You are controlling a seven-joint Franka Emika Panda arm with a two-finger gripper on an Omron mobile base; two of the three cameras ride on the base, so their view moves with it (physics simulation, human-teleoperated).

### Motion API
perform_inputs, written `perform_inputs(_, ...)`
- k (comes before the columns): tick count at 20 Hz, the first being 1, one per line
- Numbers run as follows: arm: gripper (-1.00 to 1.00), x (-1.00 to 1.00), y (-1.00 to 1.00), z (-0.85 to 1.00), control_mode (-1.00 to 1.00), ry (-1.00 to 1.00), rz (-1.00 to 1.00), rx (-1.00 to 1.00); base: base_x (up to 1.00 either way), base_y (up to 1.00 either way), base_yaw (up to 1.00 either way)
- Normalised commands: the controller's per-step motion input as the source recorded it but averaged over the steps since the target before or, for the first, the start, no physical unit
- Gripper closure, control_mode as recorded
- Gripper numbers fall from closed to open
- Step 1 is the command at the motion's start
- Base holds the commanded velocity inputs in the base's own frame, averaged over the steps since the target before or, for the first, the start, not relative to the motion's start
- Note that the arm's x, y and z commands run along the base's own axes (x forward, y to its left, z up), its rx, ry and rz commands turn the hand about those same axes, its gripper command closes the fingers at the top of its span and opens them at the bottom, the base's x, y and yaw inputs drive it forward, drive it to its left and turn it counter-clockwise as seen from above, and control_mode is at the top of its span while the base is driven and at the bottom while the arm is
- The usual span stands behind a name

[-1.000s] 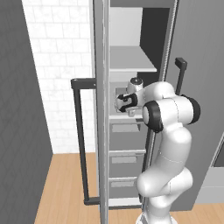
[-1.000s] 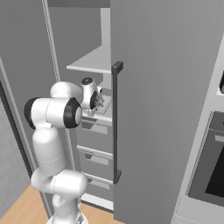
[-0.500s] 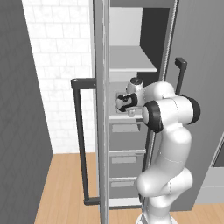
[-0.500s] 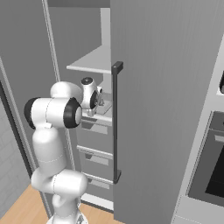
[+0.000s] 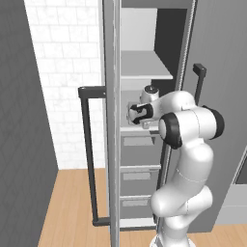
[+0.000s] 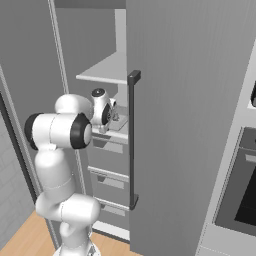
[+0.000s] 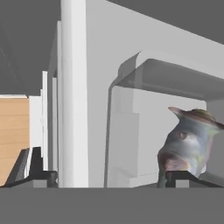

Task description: Take the meat container that has the fish and place it on the second highest rack of the freezer. Then take the vegetable container that has the sweet potato and squash and place it on the highest rack of the freezer.

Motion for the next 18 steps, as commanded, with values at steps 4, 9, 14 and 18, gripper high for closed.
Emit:
perform_inputs(4, -1.00, -0.05, 0.00, 0.26, -1.00, 0.00, 0.00, 0.00, 0.00, 0.00, 0.00)
perform_inputs(9, -1.00, -0.32, 0.00, 0.44, -1.00, -0.02, 0.00, 0.00, 0.00, 0.00, 0.00)
perform_inputs(14, -1.00, -0.78, 0.00, 0.22, -1.00, -0.01, 0.00, 0.00, 0.00, 0.00, 0.00)
perform_inputs(18, -1.00, -0.83, 0.00, 0.33, -1.00, -0.04, 0.00, 0.00, 0.00, 0.00, 0.00)
